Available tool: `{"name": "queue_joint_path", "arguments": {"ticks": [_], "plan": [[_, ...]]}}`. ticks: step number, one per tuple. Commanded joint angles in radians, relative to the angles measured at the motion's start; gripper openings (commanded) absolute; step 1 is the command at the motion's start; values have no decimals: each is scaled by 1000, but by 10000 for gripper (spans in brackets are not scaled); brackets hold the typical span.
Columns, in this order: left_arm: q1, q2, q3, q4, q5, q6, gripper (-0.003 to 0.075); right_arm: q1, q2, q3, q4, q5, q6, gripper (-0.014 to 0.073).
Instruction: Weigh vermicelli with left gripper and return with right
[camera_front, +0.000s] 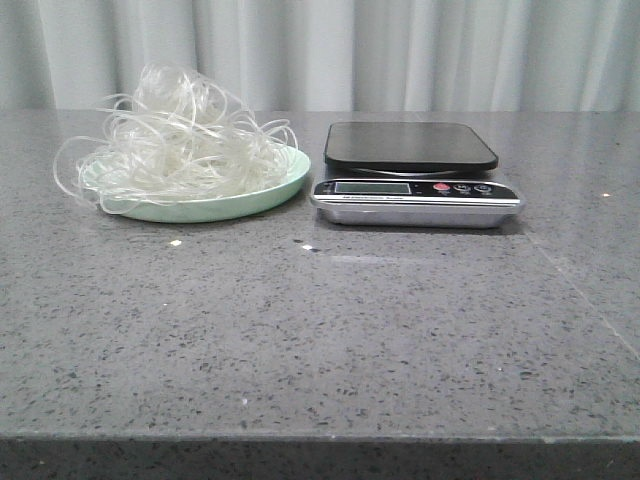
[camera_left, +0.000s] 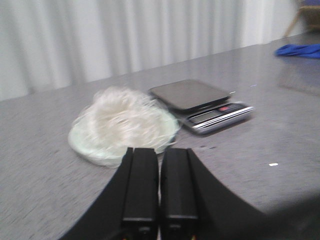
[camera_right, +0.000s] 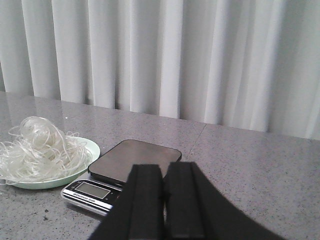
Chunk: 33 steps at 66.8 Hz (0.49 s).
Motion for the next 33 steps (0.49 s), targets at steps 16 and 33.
{"name": "queue_joint_path", "arguments": {"ticks": [16,33], "plan": [[405,12,199,-3,-386,-3,127,-6,12,-25,-1,-85,-6,186],[574,-1,288,-3,-456,-3,127,-6,12,-25,-1,-85,-6,186]]}}
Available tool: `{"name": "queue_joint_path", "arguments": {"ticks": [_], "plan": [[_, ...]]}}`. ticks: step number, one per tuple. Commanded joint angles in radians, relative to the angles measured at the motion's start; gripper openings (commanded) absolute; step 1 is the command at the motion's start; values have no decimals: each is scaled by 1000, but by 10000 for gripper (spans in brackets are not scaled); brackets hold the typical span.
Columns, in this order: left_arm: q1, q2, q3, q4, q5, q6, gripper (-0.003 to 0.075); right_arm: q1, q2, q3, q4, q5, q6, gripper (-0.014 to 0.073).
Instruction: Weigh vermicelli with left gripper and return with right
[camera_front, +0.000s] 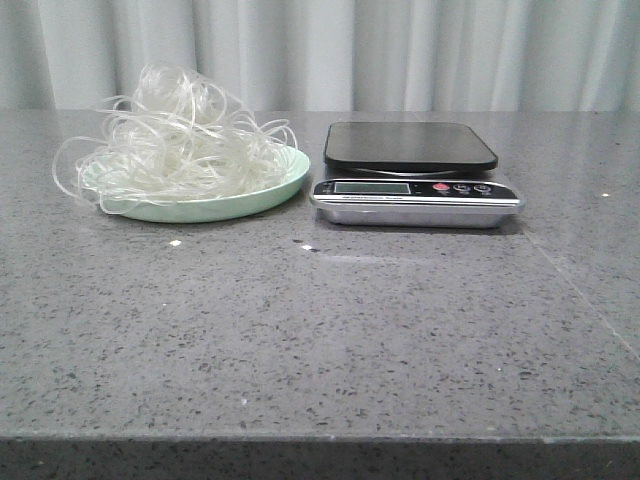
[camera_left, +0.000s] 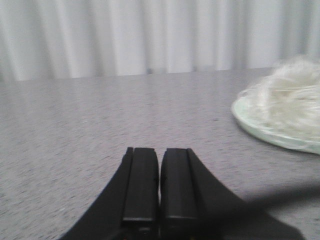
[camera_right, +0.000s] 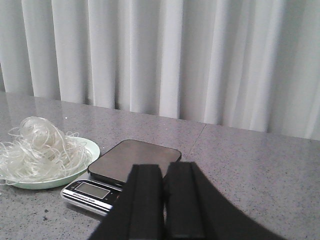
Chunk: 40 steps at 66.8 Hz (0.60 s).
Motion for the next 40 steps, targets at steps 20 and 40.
{"name": "queue_joint_path", "arguments": {"ticks": [20,40], "plan": [[-28,-31,10,5,-76,-3,127,-6,12,-25,-1,-85,-6,187],[-24,-31,10,5,-76,-3,127,-6,12,-25,-1,-85,-6,187]]}}
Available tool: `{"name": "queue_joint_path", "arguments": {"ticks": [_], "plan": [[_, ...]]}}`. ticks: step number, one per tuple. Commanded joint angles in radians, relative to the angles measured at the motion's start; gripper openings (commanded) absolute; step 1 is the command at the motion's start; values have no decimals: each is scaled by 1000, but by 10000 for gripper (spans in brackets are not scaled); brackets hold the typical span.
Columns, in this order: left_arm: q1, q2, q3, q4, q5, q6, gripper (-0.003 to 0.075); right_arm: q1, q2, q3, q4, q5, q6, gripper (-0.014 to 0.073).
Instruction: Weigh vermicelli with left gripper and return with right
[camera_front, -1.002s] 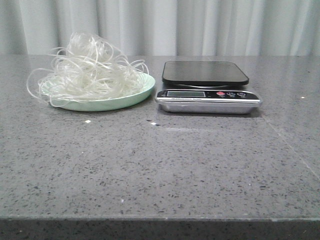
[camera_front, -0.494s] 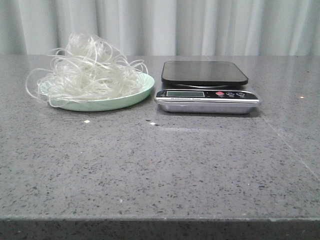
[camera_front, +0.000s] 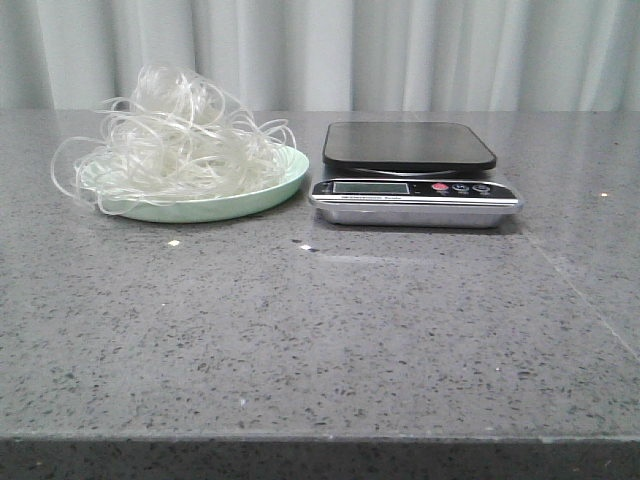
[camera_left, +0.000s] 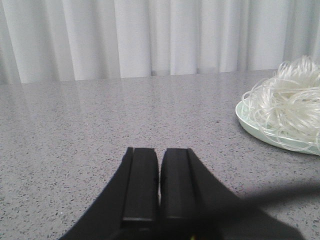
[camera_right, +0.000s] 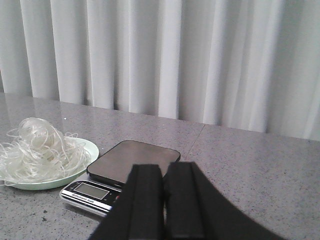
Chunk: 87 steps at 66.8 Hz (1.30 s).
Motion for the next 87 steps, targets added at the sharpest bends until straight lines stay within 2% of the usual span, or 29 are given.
{"name": "queue_joint_path", "arguments": {"ticks": [1,38,46,61,69,79,87], "plan": [[-3,-23,10,1,-73,-3,127,-5,13,-25,-1,-83,-6,187],[-3,-23,10,1,-73,-3,127,-7,13,-15,-2,-86,-6,187],[-3,-23,10,1,-73,-3,127,-66,13,23,-31,-95,-6,187],[-3,-23,10,1,-73,-3,127,-274,12,186,-58,-216,-6,187],[-3,-23,10,1,-73,-3,127,-296,-17,264,-62,-280,-6,187],[-3,-23,10,1,-73,-3,127,-285,-130,341,-62,-297,25,187],[-3,-21,10,1,-73,-3,127,-264,-124,340,-66,-271,73,187]]}}
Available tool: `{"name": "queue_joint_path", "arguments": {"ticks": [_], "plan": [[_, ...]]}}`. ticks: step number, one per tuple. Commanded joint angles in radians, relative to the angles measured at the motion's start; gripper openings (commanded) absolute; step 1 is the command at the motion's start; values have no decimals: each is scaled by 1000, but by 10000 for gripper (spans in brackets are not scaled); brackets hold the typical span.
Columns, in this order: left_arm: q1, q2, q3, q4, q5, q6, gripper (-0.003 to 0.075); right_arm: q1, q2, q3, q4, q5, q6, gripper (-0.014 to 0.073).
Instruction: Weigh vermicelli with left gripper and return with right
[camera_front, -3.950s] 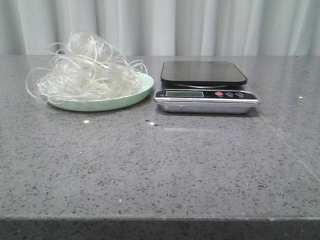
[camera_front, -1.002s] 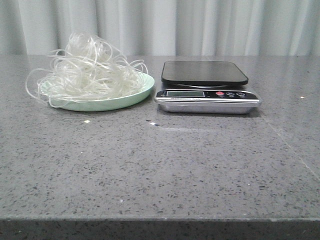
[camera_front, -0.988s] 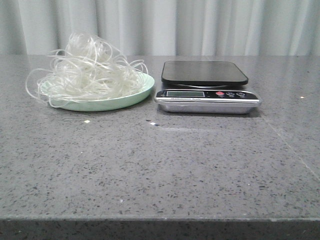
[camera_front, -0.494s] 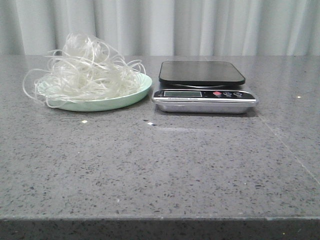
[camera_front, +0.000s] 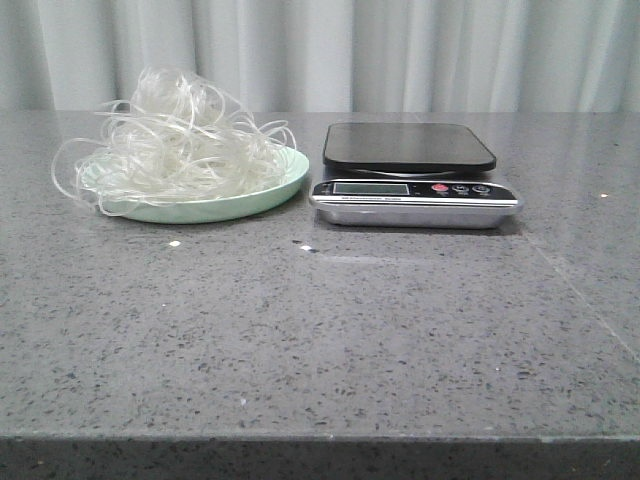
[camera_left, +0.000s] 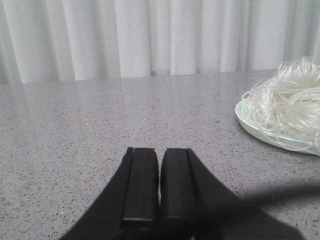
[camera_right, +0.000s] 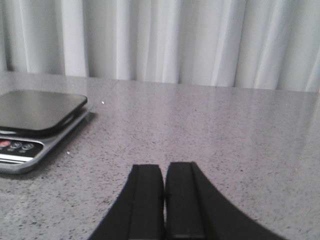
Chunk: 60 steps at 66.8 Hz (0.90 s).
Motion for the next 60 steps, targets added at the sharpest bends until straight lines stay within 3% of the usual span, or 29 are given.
{"name": "queue_joint_path", "arguments": {"ticks": [1,60], "plan": [[-3,-21,10,0,-75,-3,127,17,-20,-5,-14,-76,38,187],[-3,-21,10,0,-75,-3,127,46,-20,-5,-20,-121,42,187]]}}
